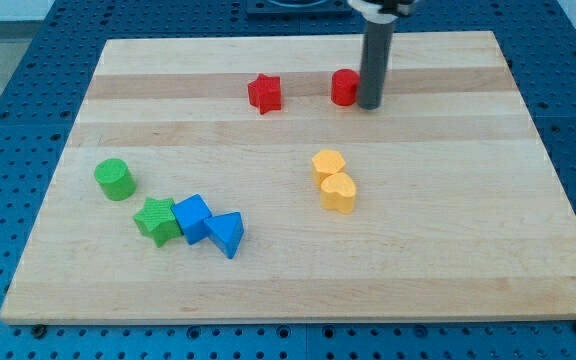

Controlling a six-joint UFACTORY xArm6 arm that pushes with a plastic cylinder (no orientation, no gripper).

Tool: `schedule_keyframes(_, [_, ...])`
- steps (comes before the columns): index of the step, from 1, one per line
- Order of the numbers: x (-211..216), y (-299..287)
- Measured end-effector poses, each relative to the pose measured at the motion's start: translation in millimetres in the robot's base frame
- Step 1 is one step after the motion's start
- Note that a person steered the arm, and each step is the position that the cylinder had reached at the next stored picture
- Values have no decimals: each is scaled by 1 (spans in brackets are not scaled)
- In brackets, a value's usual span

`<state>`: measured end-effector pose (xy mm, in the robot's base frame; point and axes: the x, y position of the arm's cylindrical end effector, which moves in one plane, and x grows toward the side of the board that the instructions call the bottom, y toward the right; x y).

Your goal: Move the red circle to the right side of the red star

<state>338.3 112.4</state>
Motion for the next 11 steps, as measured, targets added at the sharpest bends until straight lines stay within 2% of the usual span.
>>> schedule_keyframes(2, [1,20])
schedule_keyframes(4, [-2,-35])
schedule_keyframes(5, [-2,-37])
schedule_keyframes(7, [-9,5])
schedule_keyframes(9, [-36,-11])
schedule_keyframes(11, [-36,-34])
